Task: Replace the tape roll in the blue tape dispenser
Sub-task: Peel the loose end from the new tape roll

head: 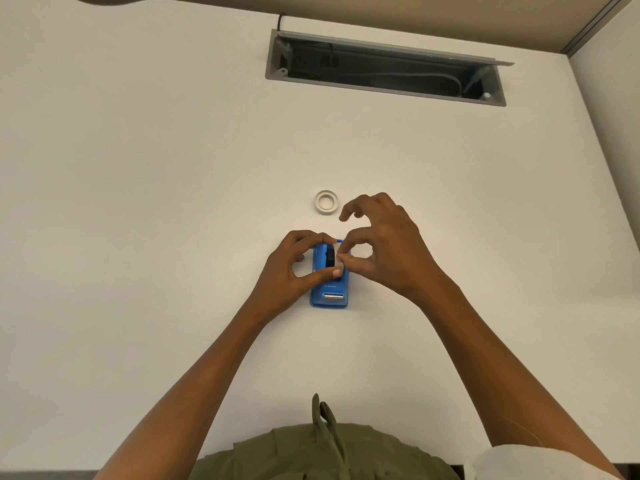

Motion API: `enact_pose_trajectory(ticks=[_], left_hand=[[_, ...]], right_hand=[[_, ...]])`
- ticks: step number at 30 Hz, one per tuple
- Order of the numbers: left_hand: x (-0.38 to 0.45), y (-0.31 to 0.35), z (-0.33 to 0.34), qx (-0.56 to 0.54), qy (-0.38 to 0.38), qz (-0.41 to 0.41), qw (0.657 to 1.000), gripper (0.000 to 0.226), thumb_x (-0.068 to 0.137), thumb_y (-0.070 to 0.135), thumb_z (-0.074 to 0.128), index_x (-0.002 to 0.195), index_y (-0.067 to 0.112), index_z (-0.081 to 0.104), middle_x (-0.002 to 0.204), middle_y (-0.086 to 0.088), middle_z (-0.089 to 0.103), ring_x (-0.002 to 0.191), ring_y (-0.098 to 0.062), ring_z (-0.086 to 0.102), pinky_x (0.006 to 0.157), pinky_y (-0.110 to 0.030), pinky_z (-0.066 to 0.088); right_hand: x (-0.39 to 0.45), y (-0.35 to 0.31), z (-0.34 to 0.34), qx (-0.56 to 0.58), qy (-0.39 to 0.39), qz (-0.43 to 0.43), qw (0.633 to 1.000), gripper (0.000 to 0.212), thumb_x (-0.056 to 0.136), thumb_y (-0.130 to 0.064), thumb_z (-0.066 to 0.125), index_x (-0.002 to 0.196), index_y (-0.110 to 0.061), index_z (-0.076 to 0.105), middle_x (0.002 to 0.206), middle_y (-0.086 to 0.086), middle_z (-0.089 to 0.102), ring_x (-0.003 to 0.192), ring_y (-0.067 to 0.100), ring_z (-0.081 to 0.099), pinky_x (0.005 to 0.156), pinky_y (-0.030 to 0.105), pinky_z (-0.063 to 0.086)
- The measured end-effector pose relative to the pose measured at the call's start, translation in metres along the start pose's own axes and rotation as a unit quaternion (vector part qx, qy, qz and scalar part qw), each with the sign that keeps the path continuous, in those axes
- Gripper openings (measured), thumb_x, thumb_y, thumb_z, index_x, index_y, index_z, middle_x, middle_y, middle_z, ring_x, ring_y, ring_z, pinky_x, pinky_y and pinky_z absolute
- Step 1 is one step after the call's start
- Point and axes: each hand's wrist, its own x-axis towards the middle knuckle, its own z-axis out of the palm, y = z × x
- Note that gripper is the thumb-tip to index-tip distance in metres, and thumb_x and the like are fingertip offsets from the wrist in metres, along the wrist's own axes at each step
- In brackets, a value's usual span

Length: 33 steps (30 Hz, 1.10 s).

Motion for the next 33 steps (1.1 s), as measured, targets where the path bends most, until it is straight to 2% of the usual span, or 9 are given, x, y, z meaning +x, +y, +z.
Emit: enact_pose_trajectory(ticks=[7, 13, 15, 18, 21, 23, 25, 29, 33], left_hand=[[0.001, -0.001, 0.000, 0.004, 0.002, -0.002, 1.000, 0.040, 0.072, 0.050, 0.068, 0.106, 0.055, 0.049, 0.115, 0.022, 0.051, 0.107, 0.005, 0.049, 0.084, -0.013, 0.042], [0.002, -0.003, 0.001, 0.002, -0.001, -0.005, 1.000, 0.041, 0.071, 0.050, 0.068, 0.108, 0.049, 0.051, 0.114, 0.022, 0.050, 0.106, 0.005, 0.049, 0.082, -0.010, 0.042], [0.001, -0.003, 0.000, -0.001, -0.002, -0.005, 1.000, 0.041, 0.072, 0.049, 0.068, 0.109, 0.048, 0.052, 0.115, 0.019, 0.051, 0.107, 0.004, 0.050, 0.083, -0.012, 0.043], [0.001, -0.001, -0.001, -0.005, -0.006, -0.005, 1.000, 0.039, 0.072, 0.050, 0.068, 0.105, 0.058, 0.048, 0.114, 0.024, 0.050, 0.106, 0.008, 0.048, 0.081, -0.010, 0.042], [0.002, -0.001, 0.000, -0.001, -0.011, -0.012, 1.000, 0.039, 0.071, 0.051, 0.067, 0.105, 0.057, 0.048, 0.114, 0.022, 0.049, 0.106, 0.008, 0.047, 0.081, -0.011, 0.042], [0.002, -0.001, 0.000, 0.000, -0.009, -0.012, 1.000, 0.040, 0.071, 0.050, 0.068, 0.105, 0.057, 0.048, 0.114, 0.023, 0.049, 0.105, 0.009, 0.047, 0.081, -0.012, 0.042], [0.002, -0.001, 0.001, 0.000, -0.006, -0.010, 1.000, 0.038, 0.070, 0.051, 0.068, 0.102, 0.060, 0.047, 0.112, 0.026, 0.049, 0.104, 0.011, 0.047, 0.080, -0.012, 0.042], [0.002, -0.001, 0.000, 0.000, -0.005, -0.011, 1.000, 0.037, 0.070, 0.052, 0.068, 0.100, 0.061, 0.049, 0.112, 0.027, 0.049, 0.105, 0.011, 0.048, 0.080, -0.013, 0.041], [0.002, -0.001, 0.000, 0.001, -0.008, -0.010, 1.000, 0.038, 0.070, 0.051, 0.068, 0.103, 0.058, 0.049, 0.114, 0.022, 0.050, 0.106, 0.007, 0.049, 0.083, -0.014, 0.041]], right_hand=[[0.006, -0.003, -0.006, -0.079, -0.041, -0.027, 0.996, 0.009, 0.075, -0.023, 0.069, 0.072, -0.016, 0.074, 0.125, 0.004, 0.057, 0.112, 0.029, 0.049, 0.081, 0.041, 0.035], [0.009, 0.000, -0.001, -0.107, -0.041, -0.037, 0.993, 0.012, 0.079, -0.024, 0.064, 0.074, -0.015, 0.071, 0.126, 0.000, 0.056, 0.119, 0.025, 0.044, 0.085, 0.038, 0.027], [0.008, 0.004, 0.000, -0.070, -0.038, -0.019, 0.997, 0.009, 0.079, -0.025, 0.066, 0.075, -0.018, 0.071, 0.122, -0.003, 0.055, 0.116, 0.022, 0.045, 0.085, 0.036, 0.026], [0.005, 0.011, 0.002, 0.063, -0.033, 0.060, 0.996, 0.008, 0.081, -0.027, 0.069, 0.081, -0.020, 0.073, 0.115, -0.004, 0.056, 0.109, 0.017, 0.049, 0.088, 0.032, 0.031], [0.000, 0.016, 0.001, 0.202, 0.013, 0.136, 0.970, 0.014, 0.085, -0.026, 0.066, 0.094, -0.019, 0.075, 0.107, -0.001, 0.060, 0.098, 0.006, 0.054, 0.080, 0.006, 0.035], [-0.005, 0.016, 0.001, 0.220, 0.025, 0.147, 0.964, 0.014, 0.084, -0.024, 0.068, 0.095, -0.021, 0.075, 0.102, -0.001, 0.062, 0.094, 0.002, 0.055, 0.073, 0.000, 0.034], [-0.007, 0.015, 0.003, 0.206, 0.015, 0.134, 0.969, 0.014, 0.078, -0.025, 0.074, 0.091, -0.022, 0.076, 0.099, -0.002, 0.063, 0.095, 0.007, 0.056, 0.076, 0.005, 0.035], [-0.006, 0.010, 0.006, 0.115, -0.001, 0.081, 0.990, 0.014, 0.074, -0.030, 0.077, 0.087, -0.025, 0.076, 0.097, -0.003, 0.062, 0.090, 0.018, 0.052, 0.082, 0.038, 0.041], [-0.001, 0.008, 0.004, 0.049, -0.008, 0.038, 0.998, 0.008, 0.076, -0.029, 0.075, 0.082, -0.023, 0.077, 0.096, -0.002, 0.063, 0.089, 0.021, 0.051, 0.078, 0.037, 0.035]])
